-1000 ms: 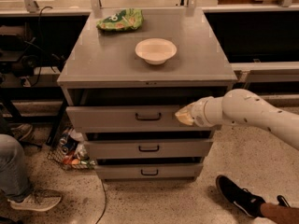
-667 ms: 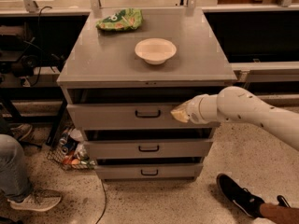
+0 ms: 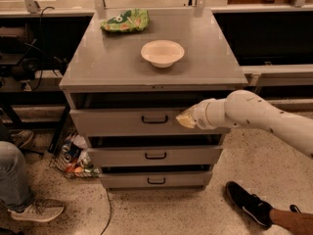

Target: Close top drawer

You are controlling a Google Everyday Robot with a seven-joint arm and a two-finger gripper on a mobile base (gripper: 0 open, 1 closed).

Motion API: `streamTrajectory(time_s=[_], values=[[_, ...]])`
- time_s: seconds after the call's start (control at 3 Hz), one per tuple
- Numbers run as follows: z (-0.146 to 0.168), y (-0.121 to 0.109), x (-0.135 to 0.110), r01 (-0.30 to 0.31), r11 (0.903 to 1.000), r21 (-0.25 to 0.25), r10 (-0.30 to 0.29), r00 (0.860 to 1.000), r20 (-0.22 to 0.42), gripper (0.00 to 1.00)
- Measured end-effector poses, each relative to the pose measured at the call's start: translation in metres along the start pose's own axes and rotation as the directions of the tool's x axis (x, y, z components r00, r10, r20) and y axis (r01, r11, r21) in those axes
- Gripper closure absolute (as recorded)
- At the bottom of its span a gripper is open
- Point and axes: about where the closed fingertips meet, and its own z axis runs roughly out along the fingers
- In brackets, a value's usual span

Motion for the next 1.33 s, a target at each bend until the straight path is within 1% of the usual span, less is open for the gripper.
streamTrajectory(time_s=[0.33, 0.67, 1.0, 1.33], values=[[-0.088, 0.011, 0.032, -0.040, 0.9986, 0.035, 0.042, 0.997, -0.060, 1.00], [-0.165, 0.013, 0.052, -0.095, 0.9934, 0.064, 0.100, 0.991, -0.088, 1.00], [-0.230, -0.001, 0.042, -0.118, 0.9897, 0.081, 0.125, 0.988, -0.095, 1.00], [-0.286, -0.021, 0.005, -0.087, 0.9863, 0.140, 0.100, 0.991, -0.090, 1.00]])
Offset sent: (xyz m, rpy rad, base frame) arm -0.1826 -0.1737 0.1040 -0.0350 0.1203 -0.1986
